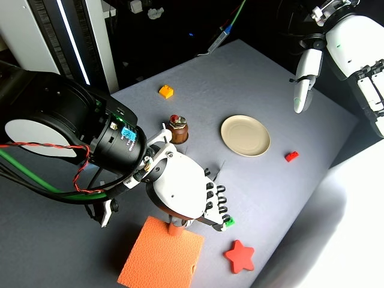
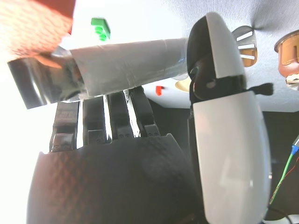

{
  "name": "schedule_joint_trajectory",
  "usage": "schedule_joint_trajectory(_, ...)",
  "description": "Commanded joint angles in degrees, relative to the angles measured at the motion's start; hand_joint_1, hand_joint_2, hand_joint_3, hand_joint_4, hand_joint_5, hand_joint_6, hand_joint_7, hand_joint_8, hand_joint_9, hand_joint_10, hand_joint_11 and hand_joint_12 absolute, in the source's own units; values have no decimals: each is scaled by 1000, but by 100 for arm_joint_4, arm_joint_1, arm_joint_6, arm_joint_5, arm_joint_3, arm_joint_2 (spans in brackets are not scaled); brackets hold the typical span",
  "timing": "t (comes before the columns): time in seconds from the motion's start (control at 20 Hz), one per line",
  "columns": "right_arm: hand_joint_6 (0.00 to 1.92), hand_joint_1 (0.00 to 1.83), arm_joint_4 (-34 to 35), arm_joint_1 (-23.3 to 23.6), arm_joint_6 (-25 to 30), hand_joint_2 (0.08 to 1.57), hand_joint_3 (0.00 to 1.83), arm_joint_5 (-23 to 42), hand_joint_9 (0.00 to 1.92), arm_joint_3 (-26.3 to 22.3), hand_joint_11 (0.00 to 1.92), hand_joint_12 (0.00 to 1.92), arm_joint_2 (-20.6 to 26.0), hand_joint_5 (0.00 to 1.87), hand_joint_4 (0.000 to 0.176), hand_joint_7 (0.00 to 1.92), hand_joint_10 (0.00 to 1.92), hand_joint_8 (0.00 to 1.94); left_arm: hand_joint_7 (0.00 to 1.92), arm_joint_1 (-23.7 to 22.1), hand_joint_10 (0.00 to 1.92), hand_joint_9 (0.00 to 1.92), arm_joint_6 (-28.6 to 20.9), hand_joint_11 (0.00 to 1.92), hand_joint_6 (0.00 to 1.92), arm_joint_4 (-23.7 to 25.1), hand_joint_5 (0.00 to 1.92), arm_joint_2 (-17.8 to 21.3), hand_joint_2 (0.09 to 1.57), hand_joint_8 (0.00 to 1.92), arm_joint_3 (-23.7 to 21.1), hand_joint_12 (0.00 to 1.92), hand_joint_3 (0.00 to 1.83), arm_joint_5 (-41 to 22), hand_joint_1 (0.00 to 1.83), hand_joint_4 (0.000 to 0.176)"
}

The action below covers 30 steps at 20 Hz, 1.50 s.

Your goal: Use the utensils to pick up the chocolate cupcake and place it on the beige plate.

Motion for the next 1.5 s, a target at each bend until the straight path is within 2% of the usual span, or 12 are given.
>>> schedule_joint_trajectory(0.0,1,842,-16,48,12,1049,3,431,143,15,0,246,21,144,0,150,4,2,2,-61,0,0,2,0,9,97,33,48,1087,0,12,0,3,40,0,0)
schedule_joint_trajectory(0.15,1,821,-18,19,8,1045,3,432,148,16,0,264,20,149,0,164,0,0,0,-61,0,0,2,0,5,97,29,48,1089,0,12,0,3,24,0,0)
schedule_joint_trajectory(0.25,2,828,-19,19,5,1052,4,433,130,22,0,194,20,136,0,152,3,2,0,-61,0,0,2,0,7,96,36,49,1088,0,11,0,2,24,0,0)
schedule_joint_trajectory(0.55,12,851,-26,4,-35,1031,0,441,249,27,0,545,24,267,0,286,13,10,0,-59,0,0,2,0,5,95,36,57,1090,0,4,0,2,24,0,0)
schedule_joint_trajectory(0.6,18,901,-31,-11,-50,1006,0,451,292,27,0,628,25,314,0,325,19,14,0,-59,0,0,2,0,4,88,35,59,1092,0,5,0,3,24,0,0)
schedule_joint_trajectory(0.85,11,903,-38,-25,-48,1056,2,479,372,27,0,684,22,401,0,424,10,7,0,-60,0,0,2,0,0,87,8,62,1095,0,3,0,3,24,0,0)
schedule_joint_trajectory(1.0,13,912,-38,-5,-51,1091,5,509,409,28,0,836,26,468,0,476,11,8,0,-61,0,0,2,0,5,56,21,60,1096,0,9,0,3,24,0,0)
schedule_joint_trajectory(1.05,16,918,-38,-2,-51,1087,2,512,454,29,0,951,28,495,0,516,21,13,0,-61,0,0,2,0,3,49,18,60,1102,0,10,0,5,24,0,0)
schedule_joint_trajectory(1.1,16,918,-38,0,-51,1087,2,518,454,29,0,951,30,495,0,516,21,13,0,-61,0,0,2,0,3,42,18,60,1102,0,11,0,5,24,0,0)
schedule_joint_trajectory(1.2,15,921,-39,-1,-52,1095,1,523,490,29,0,1113,32,520,0,549,19,10,2,-61,0,0,2,0,7,42,28,60,1098,1,10,0,2,25,0,0)
schedule_joint_trajectory(1.35,14,916,-39,0,-53,1106,4,545,489,29,0,1189,41,539,0,551,11,4,0,-61,0,0,2,0,6,42,28,60,1101,0,10,0,3,25,0,0)
schedule_joint_trajectory(1.45,12,915,-39,0,-54,1118,5,557,484,27,0,1172,42,549,0,549,6,1,0,-60,0,0,2,0,1,42,13,60,1094,0,9,0,0,25,0,0)
